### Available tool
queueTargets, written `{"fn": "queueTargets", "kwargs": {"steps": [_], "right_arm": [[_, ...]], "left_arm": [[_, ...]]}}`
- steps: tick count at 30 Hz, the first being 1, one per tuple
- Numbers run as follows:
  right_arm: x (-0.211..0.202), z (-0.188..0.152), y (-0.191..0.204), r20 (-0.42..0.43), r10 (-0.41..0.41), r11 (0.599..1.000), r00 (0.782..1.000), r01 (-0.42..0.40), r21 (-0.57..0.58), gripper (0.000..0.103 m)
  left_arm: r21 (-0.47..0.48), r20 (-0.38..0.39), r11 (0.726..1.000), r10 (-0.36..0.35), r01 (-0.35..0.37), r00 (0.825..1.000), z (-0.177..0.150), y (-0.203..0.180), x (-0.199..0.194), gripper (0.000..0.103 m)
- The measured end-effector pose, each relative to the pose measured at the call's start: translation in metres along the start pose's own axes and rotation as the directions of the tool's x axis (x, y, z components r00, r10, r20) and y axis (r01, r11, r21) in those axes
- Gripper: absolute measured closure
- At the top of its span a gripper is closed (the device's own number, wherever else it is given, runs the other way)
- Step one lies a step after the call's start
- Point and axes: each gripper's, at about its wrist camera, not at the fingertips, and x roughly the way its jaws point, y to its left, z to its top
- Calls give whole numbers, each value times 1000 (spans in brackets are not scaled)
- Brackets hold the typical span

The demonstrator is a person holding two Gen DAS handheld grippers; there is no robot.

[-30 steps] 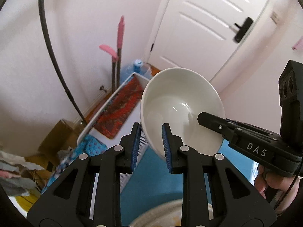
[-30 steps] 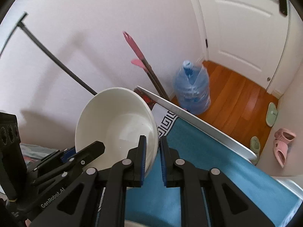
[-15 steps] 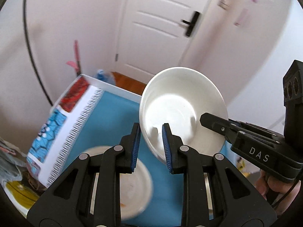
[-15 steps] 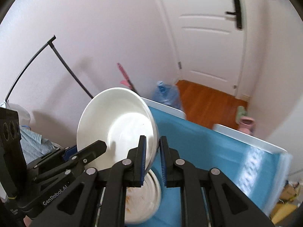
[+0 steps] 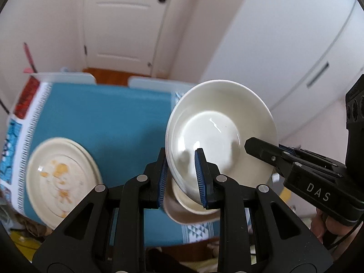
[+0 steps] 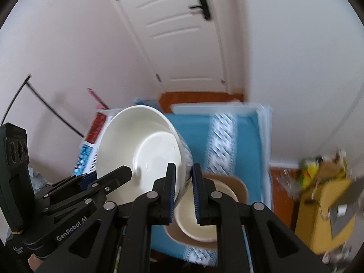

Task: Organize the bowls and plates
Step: 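Lower the white bowl into the cream bowl and open both grippers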

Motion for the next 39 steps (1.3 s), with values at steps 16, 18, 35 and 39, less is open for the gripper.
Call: {"fn": "queueTargets", "kwargs": {"steps": [16, 18, 35, 39], "right_arm": [[48, -75, -64, -160, -49, 979, 986, 79, 186, 90], [51, -76, -65, -163, -45, 979, 986, 75, 188, 90], [67, -78, -66, -199, -71, 982, 977, 104, 159, 90], [68, -77, -64, -204, -74, 981, 976, 108, 160, 89]], "left_arm": [[113, -266, 993, 52, -22, 963, -43, -10, 87, 82], [124, -275, 992, 62, -29, 959, -40, -12, 93, 82], [254, -256, 960, 185, -119, 949, -37, -25, 108, 82], [256, -251, 959, 189, -123, 949, -37, -24, 109, 82]]}}
